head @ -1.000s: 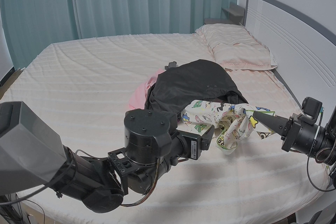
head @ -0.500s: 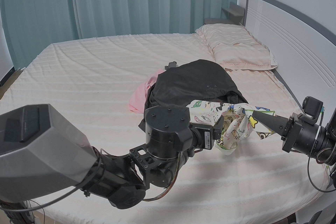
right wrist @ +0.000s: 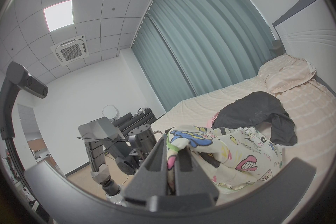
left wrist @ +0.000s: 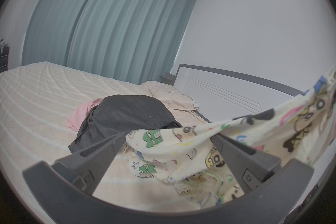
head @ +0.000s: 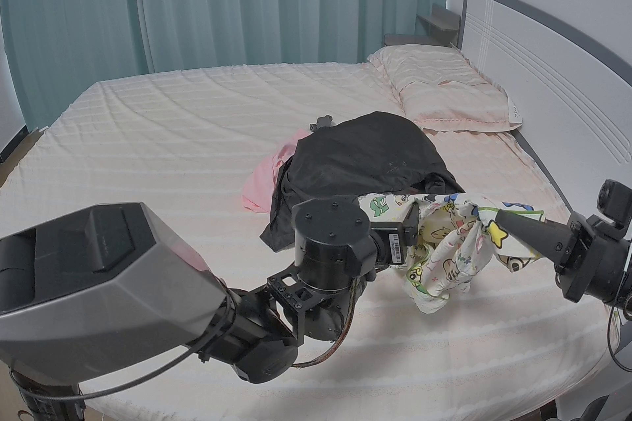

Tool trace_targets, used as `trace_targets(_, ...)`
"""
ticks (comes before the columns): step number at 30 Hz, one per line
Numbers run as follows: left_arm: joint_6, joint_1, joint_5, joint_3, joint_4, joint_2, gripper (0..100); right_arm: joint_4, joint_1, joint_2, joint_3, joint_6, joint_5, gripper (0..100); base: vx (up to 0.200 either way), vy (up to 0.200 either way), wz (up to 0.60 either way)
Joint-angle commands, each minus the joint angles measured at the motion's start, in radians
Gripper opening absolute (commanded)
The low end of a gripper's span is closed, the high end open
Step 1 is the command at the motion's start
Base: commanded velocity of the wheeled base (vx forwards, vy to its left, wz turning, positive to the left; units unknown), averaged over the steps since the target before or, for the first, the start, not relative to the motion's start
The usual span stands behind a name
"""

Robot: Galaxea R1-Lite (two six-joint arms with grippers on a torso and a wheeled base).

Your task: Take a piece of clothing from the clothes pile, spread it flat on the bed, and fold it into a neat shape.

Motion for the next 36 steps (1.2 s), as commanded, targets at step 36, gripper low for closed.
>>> trace_targets(36,-0.009,-0.081,-0.081,0.169,-0.079,-0.068,100,0.090,0.030,-0.030,-0.134,0.006,0.006,0,0.000,0.000,0.00)
